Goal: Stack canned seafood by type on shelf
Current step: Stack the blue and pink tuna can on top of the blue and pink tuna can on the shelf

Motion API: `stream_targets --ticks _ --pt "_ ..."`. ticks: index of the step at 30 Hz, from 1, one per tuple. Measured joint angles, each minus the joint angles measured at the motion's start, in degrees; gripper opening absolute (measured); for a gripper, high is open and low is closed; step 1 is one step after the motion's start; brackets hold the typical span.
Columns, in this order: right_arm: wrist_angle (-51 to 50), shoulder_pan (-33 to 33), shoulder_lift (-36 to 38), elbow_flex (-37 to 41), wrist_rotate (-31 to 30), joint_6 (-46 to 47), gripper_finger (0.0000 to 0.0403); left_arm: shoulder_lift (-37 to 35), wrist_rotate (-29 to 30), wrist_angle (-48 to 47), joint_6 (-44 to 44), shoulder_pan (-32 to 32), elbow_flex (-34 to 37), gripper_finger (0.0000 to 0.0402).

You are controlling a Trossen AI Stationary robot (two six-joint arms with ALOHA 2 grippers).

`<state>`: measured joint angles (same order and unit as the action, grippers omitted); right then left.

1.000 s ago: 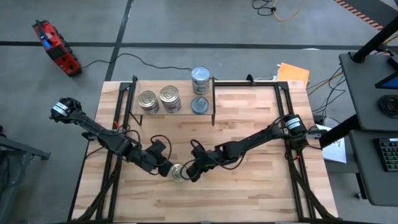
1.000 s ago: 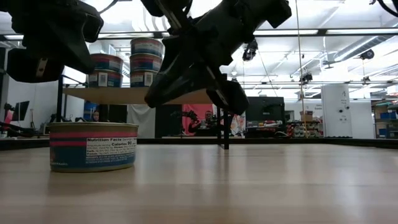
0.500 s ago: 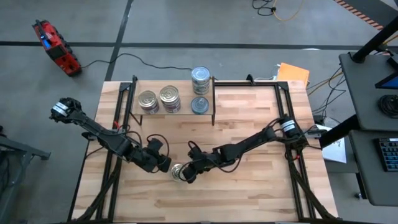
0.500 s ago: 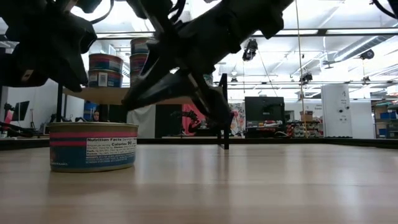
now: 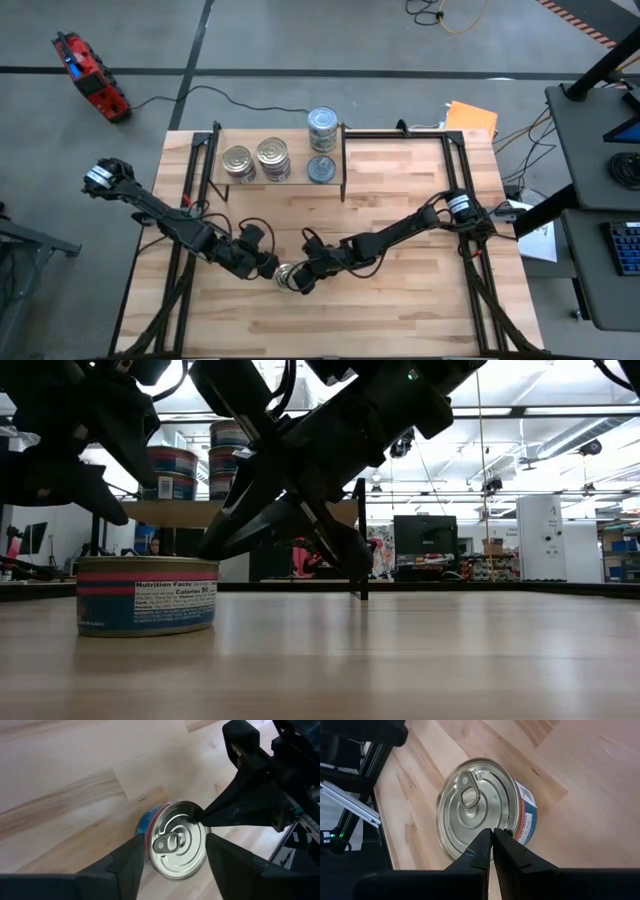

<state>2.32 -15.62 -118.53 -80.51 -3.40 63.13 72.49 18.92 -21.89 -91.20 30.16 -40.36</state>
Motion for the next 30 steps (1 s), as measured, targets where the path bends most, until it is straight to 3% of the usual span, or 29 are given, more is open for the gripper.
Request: stream_targets --ticks 16,30 --pt "-2.2 -0.3 0.0 0.0 0.2 -0.1 0.0013 0.2 0.0 2.5 -1.1 4.4 0.0 0.0274" --pt "-2.9 -0.7 0.0 0.0 0.2 -1.2 0.0013 0.6 1.6 4.4 -1.5 5.3 0.0 0.0289"
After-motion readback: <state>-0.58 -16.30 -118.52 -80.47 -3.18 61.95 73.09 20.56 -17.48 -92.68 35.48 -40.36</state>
